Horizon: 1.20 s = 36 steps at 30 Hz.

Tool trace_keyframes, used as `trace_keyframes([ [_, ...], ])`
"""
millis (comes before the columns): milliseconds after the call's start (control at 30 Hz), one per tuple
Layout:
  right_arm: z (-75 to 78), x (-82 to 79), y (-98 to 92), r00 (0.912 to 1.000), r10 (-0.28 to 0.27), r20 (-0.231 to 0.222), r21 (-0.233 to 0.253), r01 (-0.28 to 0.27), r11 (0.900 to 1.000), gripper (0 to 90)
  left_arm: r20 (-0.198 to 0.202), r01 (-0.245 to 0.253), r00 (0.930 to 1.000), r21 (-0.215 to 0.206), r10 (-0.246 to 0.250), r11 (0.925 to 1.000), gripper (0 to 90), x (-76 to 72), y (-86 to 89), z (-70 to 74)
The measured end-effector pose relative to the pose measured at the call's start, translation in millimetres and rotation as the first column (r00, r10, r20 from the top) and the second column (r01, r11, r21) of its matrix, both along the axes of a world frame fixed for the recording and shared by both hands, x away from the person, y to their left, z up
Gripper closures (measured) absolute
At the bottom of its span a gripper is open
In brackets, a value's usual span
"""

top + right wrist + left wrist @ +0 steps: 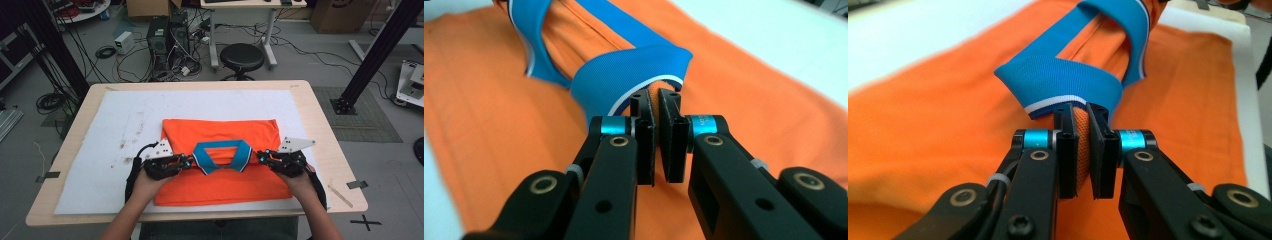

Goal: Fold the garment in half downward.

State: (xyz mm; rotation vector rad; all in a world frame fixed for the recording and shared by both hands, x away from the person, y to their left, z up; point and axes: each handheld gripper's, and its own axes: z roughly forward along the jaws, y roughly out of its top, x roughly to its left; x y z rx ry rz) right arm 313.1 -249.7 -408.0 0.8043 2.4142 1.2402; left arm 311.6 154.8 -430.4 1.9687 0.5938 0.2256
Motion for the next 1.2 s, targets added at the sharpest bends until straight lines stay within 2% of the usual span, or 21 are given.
trace_keyframes([
  [33, -3.8, -2.9, -1.0, 0.9999, -0.001, -0.013, 0.009, 0.001, 1.000, 84.8, -0.012, -0.002, 0.9999, 0.002, 0.002, 1.0000, 80.4, -1.2, 1.5, -3.5],
  [100, -10.4, -6.7, -2.4, 0.9995, -0.005, -0.033, -0.006, 0.005, 1.000, 76.4, -0.050, -0.007, 0.9987, 0.004, 0.007, 1.0000, 72.7, 0.8, 5.8, -7.3],
  [133, -12.6, -7.1, -3.3, 0.9990, -0.009, -0.044, -0.017, 0.008, 1.000, 71.6, -0.050, -0.007, 0.9987, 0.004, 0.007, 1.0000, 67.7, 0.8, 5.8, -7.3],
  [167, -13.6, -7.0, -4.7, 0.9987, -0.017, -0.048, -0.020, 0.016, 1.000, 69.0, -0.079, -0.031, 0.9964, -0.020, 0.029, 0.9993, 61.4, 4.1, 10.6, -5.7],
  [233, -12.1, -6.7, -8.4, 0.9981, -0.026, -0.057, 0.006, 0.026, 1.000, 63.8, -0.081, -0.044, 0.9959, -0.034, 0.041, 0.9985, 53.0, 5.2, 12.4, -3.3],
  [267, -9.9, -6.0, -10.3, 0.9978, -0.036, -0.055, 0.019, 0.037, 0.999, 62.3, -0.060, -0.063, 0.9965, -0.067, 0.059, 0.9958, 51.1, 6.0, 14.8, 2.4],
  [300, -7.2, -4.9, -12.1, 0.9980, -0.036, -0.051, 0.037, 0.038, 0.999, 61.9, -0.052, -0.072, 0.9963, -0.076, 0.068, 0.9945, 49.1, 7.2, 15.3, 5.3],
  [400, -1.6, -1.5, -14.1, 0.9982, -0.050, -0.034, 0.055, 0.052, 0.997, 60.1, -0.049, -0.092, 0.9949, -0.085, 0.088, 0.9921, 43.7, 11.8, 14.6, 10.0],
  [467, 6.2, 6.9, -14.2, 0.9974, -0.066, -0.027, 0.082, 0.068, 0.994, 58.4, -0.037, -0.111, 0.9934, -0.082, 0.108, 0.9904, 42.1, 21.8, 10.1, 15.4],
  [533, 10.6, 13.7, -11.0, 0.9976, -0.065, -0.025, 0.095, 0.067, 0.993, 58.3, -0.045, -0.122, 0.9920, -0.090, 0.118, 0.9885, 41.0, 29.4, 4.9, 16.1],
  [600, 13.6, 20.9, -5.6, 0.9977, -0.064, -0.022, 0.103, 0.066, 0.993, 57.8, -0.052, -0.127, 0.9910, -0.080, 0.124, 0.9886, 40.2, 37.0, -1.3, 15.7],
  [633, 14.5, 24.7, -2.1, 0.9975, -0.065, -0.028, 0.099, 0.067, 0.993, 57.5, -0.052, -0.127, 0.9910, -0.080, 0.124, 0.9886, 40.0, 37.0, -1.3, 15.7],
  [667, 14.8, 28.5, 1.6, 0.9971, -0.067, -0.034, 0.093, 0.070, 0.993, 56.5, -0.059, -0.128, 0.9905, -0.065, 0.125, 0.9896, 39.9, 43.2, -8.3, 14.0],
  [767, 13.5, 39.2, 12.1, 0.9955, -0.072, -0.061, 0.070, 0.076, 0.995, 55.2, -0.077, -0.122, 0.9899, -0.036, 0.119, 0.9918, 39.9, 50.1, -16.9, 9.5],
  [867, 11.4, 45.0, 18.0, 0.9949, -0.072, -0.070, 0.051, 0.076, 0.996, 54.8, -0.094, -0.122, 0.9883, -0.021, 0.120, 0.9923, 39.9, 53.9, -20.6, 5.6],
  [967, 3.5, 55.8, 27.2, 0.9913, -0.075, -0.109, 0.015, 0.077, 0.997, 52.9, -0.137, -0.116, 0.9836, 0.017, 0.118, 0.9930, 40.0, 61.7, -24.9, -5.6],
  [1033, -1.1, 58.3, 33.4, 0.9911, -0.069, -0.114, -0.035, 0.065, 0.997, 52.9, -0.158, -0.108, 0.9810, 0.032, 0.112, 0.9936, 39.9, 62.5, -26.4, -11.3],
  [1067, -5.3, 59.3, 37.6, 0.9904, -0.058, -0.126, -0.057, 0.051, 0.997, 52.9, -0.164, -0.105, 0.9803, 0.043, 0.110, 0.9936, 40.0, 62.0, -27.3, -13.5],
  [1133, -9.3, 59.8, 40.4, 0.9886, -0.051, -0.142, -0.066, 0.042, 0.997, 52.9, -0.167, -0.100, 0.9801, 0.054, 0.107, 0.9936, 39.9, 60.9, -27.8, -15.2],
  [1167, -17.7, 59.1, 45.0, 0.9856, -0.044, -0.163, -0.097, 0.029, 0.995, 53.0, -0.163, -0.100, 0.9804, 0.075, 0.111, 0.9921, 39.9, 57.8, -28.8, -18.1],
  [1200, -22.0, 58.3, 46.8, 0.9835, -0.038, -0.177, -0.102, 0.020, 0.995, 53.1, -0.163, -0.100, 0.9804, 0.075, 0.111, 0.9921, 40.0, 57.8, -28.8, -18.1],
])
